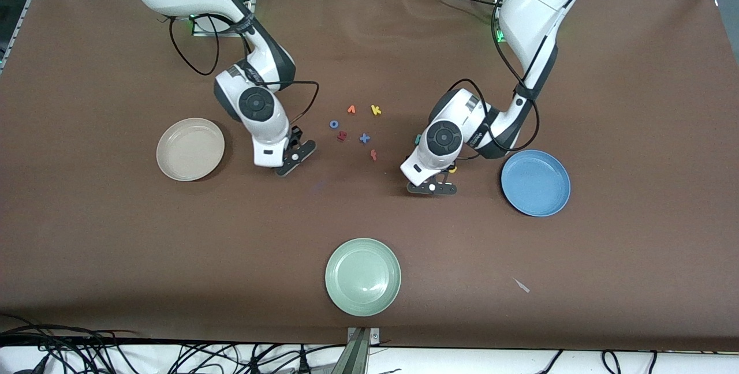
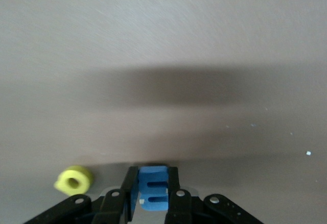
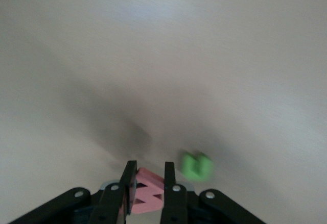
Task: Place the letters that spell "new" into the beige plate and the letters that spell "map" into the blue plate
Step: 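Drop the M on the white plate while the left gripper drops E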
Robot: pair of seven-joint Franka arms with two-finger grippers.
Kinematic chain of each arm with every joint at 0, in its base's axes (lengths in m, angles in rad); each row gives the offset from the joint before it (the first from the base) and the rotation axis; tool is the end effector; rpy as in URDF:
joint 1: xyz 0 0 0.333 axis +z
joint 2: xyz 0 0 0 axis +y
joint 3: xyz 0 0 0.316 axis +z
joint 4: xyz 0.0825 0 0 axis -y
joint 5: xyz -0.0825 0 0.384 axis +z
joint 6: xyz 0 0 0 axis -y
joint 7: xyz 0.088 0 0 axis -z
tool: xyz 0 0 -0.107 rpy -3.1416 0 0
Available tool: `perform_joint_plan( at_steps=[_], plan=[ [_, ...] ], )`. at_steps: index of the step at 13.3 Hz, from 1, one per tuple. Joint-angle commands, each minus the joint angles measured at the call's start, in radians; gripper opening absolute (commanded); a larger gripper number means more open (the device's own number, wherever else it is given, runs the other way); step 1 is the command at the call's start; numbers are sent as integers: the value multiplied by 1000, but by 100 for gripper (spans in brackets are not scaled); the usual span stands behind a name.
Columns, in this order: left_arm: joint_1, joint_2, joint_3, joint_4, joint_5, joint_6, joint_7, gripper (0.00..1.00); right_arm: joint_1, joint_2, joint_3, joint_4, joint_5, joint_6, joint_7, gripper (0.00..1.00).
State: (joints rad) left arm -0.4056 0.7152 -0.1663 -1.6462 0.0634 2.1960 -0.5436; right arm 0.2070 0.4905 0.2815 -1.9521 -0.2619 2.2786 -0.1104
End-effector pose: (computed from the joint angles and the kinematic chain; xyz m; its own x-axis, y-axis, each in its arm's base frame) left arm 0.5693 -0.3506 0.1878 0.9857 -0.0352 -0.1645 -0.0399 -0.9989 -0.0250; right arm 0.5382 0.2737 0.2227 0.7181 0.6814 -0.1419 0.6908 -0.7225 0.0265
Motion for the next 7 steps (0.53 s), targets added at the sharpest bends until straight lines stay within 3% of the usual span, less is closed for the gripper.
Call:
perform_joint_plan(
  at_steps=[1, 3, 7],
  plan=[
    [54, -63, -2, 64, 16, -158, 63, 0, -92, -44, -8, 41, 78, -163, -115, 5],
    [89, -65, 1, 146, 24, -293, 167, 0, -100, -73, -76, 29, 73, -205, -121, 5],
    [206, -75, 4, 158, 29, -381, 461, 1, -100, -157, -221, -80, 73, -156, -277, 5]
  ],
)
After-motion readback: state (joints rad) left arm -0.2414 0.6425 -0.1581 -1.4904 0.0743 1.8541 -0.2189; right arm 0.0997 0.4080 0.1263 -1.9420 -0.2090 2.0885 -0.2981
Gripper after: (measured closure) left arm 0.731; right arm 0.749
